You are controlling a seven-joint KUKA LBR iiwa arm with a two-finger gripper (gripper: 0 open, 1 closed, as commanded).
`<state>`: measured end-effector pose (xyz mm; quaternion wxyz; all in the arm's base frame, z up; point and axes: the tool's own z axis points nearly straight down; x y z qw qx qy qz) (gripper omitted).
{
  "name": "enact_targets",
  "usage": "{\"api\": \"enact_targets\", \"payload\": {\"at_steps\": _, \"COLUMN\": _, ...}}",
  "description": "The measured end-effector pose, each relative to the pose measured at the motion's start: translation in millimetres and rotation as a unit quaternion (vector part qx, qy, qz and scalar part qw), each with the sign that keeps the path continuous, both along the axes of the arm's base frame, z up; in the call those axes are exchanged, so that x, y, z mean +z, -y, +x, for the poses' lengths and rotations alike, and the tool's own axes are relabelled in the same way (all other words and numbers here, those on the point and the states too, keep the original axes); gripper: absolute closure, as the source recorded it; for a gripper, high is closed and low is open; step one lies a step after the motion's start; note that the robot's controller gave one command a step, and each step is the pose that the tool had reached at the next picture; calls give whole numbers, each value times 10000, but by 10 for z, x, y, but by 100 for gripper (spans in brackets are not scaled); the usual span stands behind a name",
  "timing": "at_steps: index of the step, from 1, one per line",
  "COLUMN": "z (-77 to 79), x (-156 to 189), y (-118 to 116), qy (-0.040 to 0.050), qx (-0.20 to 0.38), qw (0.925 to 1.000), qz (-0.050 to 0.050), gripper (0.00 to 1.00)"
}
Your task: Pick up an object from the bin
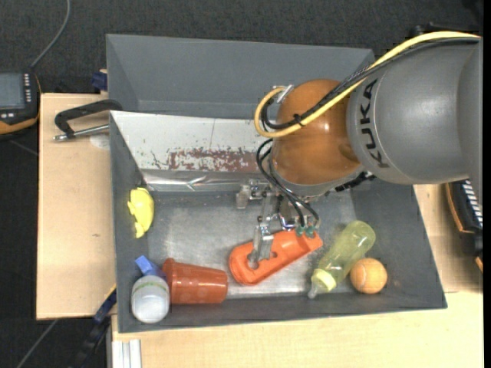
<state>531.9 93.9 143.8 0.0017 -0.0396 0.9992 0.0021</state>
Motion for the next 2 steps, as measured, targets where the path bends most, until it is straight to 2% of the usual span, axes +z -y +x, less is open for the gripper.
{"api": "enact_targets", "payload": {"at_steps": 1, "z": -199, "x": -425, "y": 177, "qy": 37, "qx": 1095, "qw": 9940, "qz": -1, "gripper": 0}}
{"api": "enact_targets", "payload": {"at_steps": 2, "z": -147, "x": -593, "y": 436, "qy": 11, "qx": 775, "qw": 9970, "qz": 10, "gripper": 0}}
